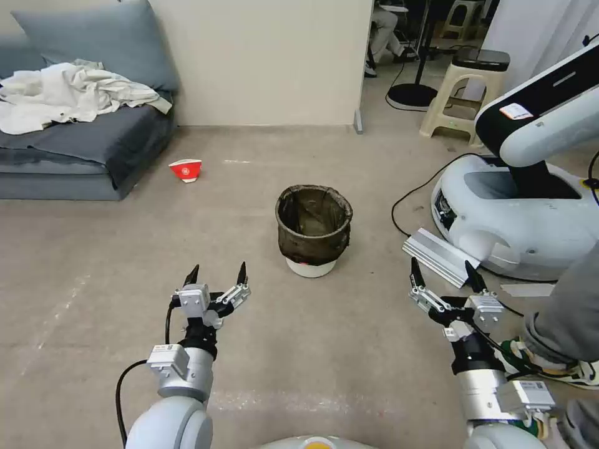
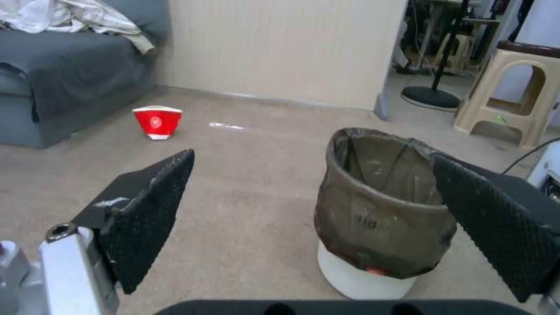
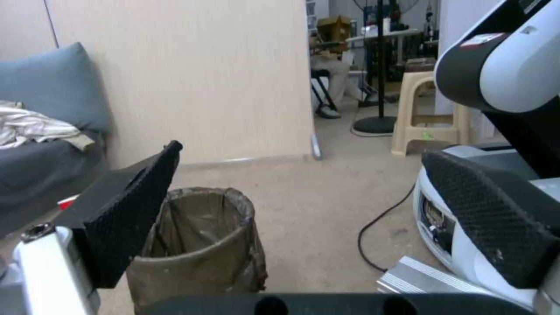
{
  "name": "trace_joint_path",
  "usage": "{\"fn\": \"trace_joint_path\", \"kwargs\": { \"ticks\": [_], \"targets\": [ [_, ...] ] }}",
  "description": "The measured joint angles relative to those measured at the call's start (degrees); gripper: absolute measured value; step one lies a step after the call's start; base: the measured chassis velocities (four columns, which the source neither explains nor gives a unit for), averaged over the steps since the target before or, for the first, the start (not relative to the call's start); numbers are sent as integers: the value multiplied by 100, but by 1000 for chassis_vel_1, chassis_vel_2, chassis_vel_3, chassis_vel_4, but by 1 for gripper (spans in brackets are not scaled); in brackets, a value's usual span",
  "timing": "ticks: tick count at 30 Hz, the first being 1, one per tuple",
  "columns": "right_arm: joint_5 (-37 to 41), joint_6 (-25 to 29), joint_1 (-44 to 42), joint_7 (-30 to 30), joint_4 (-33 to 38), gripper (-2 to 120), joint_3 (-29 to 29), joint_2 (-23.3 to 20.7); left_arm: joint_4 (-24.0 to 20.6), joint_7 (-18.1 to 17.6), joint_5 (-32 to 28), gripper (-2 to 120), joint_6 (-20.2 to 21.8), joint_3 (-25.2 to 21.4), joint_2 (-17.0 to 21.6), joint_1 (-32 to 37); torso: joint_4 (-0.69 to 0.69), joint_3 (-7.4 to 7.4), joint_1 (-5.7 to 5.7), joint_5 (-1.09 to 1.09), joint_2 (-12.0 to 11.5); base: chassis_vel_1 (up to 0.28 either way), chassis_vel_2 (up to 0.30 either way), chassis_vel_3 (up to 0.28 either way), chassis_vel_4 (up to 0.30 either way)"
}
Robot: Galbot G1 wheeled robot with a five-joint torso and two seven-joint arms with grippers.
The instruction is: Pick up the trash can from the floor.
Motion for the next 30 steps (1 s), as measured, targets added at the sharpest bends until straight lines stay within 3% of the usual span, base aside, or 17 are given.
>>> {"fn": "trace_joint_path", "kwargs": {
  "ticks": [30],
  "targets": [
    [28, -67, -31, -26, 49, 100, 4, -20, 9, -12, -1, 100, 20, -35, 75, -95, -1, 1, 0, 0, 0, -104, 102, 106, -108]
  ]
}}
